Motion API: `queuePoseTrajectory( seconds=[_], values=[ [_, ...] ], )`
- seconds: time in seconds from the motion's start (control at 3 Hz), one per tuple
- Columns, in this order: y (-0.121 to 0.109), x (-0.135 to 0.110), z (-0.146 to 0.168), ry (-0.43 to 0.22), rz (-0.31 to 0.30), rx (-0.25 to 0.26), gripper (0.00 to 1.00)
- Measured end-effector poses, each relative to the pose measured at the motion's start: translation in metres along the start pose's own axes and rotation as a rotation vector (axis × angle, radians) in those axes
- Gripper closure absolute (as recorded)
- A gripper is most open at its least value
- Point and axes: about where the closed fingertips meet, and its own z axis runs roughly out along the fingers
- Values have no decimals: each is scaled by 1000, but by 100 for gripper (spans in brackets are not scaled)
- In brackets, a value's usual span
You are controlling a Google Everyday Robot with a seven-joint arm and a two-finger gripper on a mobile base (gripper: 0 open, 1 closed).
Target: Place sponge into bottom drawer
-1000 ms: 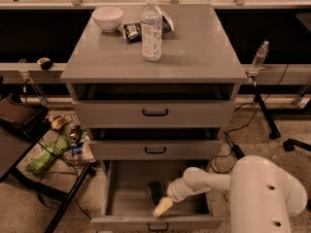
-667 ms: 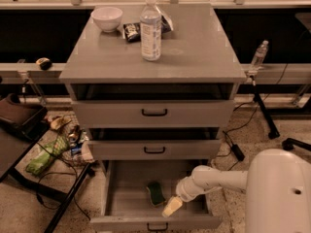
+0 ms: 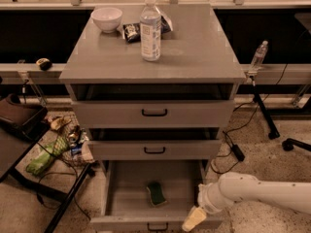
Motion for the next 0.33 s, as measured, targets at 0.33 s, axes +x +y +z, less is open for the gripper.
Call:
queuePoseTrajectory(
  seconds=[0.33],
  values=[
    [39, 21, -69, 32, 20, 31, 0]
  ],
)
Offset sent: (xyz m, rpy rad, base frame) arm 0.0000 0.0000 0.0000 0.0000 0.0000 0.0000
